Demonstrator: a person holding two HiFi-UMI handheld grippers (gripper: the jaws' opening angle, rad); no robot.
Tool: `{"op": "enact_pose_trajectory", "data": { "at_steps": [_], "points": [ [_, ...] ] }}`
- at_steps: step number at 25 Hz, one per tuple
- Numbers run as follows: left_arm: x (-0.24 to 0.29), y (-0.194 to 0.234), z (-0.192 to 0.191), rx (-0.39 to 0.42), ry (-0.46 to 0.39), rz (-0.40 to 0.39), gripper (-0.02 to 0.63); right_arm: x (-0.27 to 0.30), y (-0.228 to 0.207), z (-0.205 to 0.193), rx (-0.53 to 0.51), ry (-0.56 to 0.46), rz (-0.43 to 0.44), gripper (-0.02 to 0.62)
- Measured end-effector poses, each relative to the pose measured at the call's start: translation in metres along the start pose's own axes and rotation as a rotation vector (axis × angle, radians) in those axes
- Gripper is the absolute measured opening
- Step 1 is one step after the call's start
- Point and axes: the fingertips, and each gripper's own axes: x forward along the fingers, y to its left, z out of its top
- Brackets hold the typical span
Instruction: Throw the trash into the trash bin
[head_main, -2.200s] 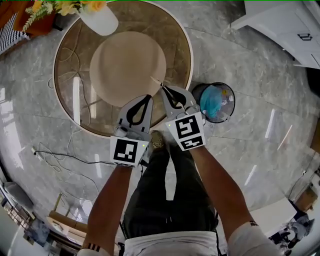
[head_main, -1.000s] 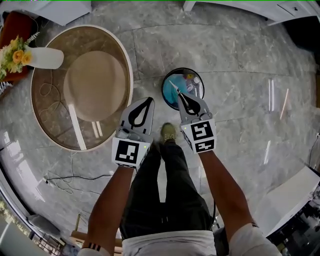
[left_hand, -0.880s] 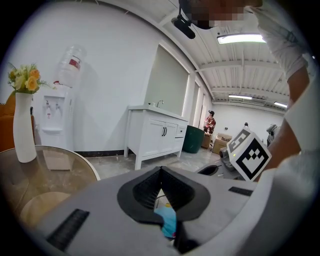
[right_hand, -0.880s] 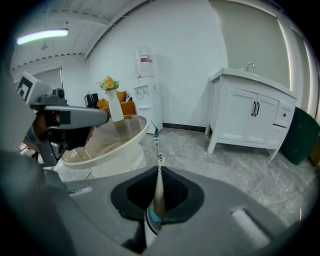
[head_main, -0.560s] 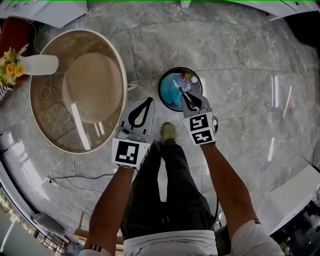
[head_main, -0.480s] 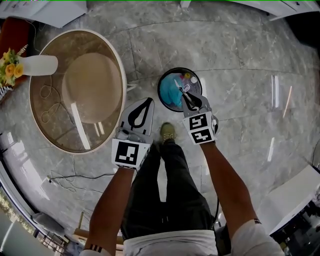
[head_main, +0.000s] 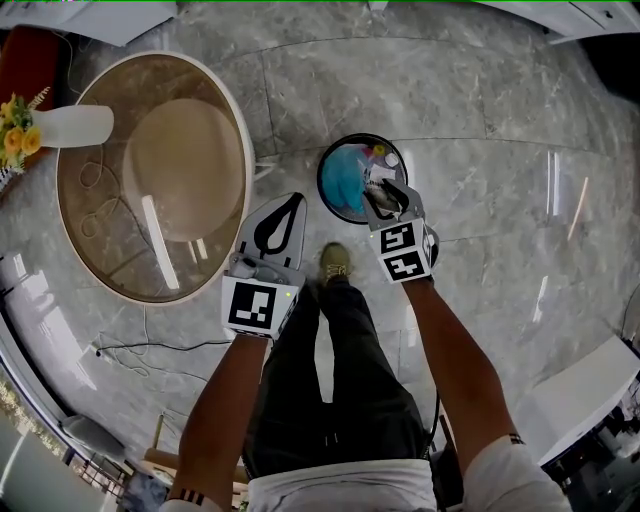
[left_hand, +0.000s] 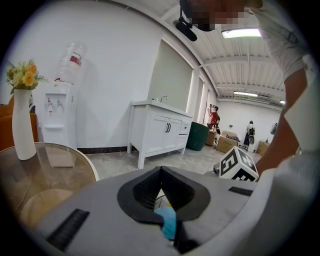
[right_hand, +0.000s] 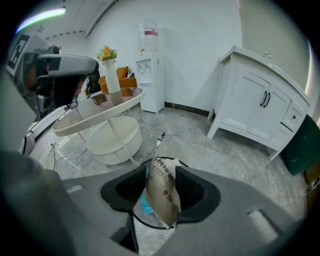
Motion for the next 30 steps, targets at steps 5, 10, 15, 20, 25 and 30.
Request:
{"op": "enact_pose_trajectory", "data": {
  "at_steps": [5,10,15,20,25,30],
  "points": [
    [0.005,0.002,0.003,-0.005,0.002,-0.002,0.000,0.005,-0.001,0.000,0.011,0.003,0.026,0.225],
    [0.008,0.000,0.001,-0.001,0.007,-0.014,0.000,0.005,0.001,0.004,0.015,-0.019,0.036,0.241],
    [0.006,-0.002,0.003,0.004,-0.009,-0.023,0.000,-0.004,0.003,0.010,0.014,-0.060,0.021,0.229],
    [-0.001,-0.003,0.010,-0.001,-0.001,-0.015,0.000,-0.022,0.008,0.029,0.020,-0.129,0.029,0.184],
    [-0.012,-0.012,0.028,0.026,-0.029,-0.033,0.000,-0.052,0.013,0.054,-0.013,-0.204,0.025,0.002],
    [-0.022,-0.013,0.050,0.044,-0.042,-0.036,0.000,-0.077,0.012,0.084,-0.030,-0.272,0.014,0.002]
  ]
}}
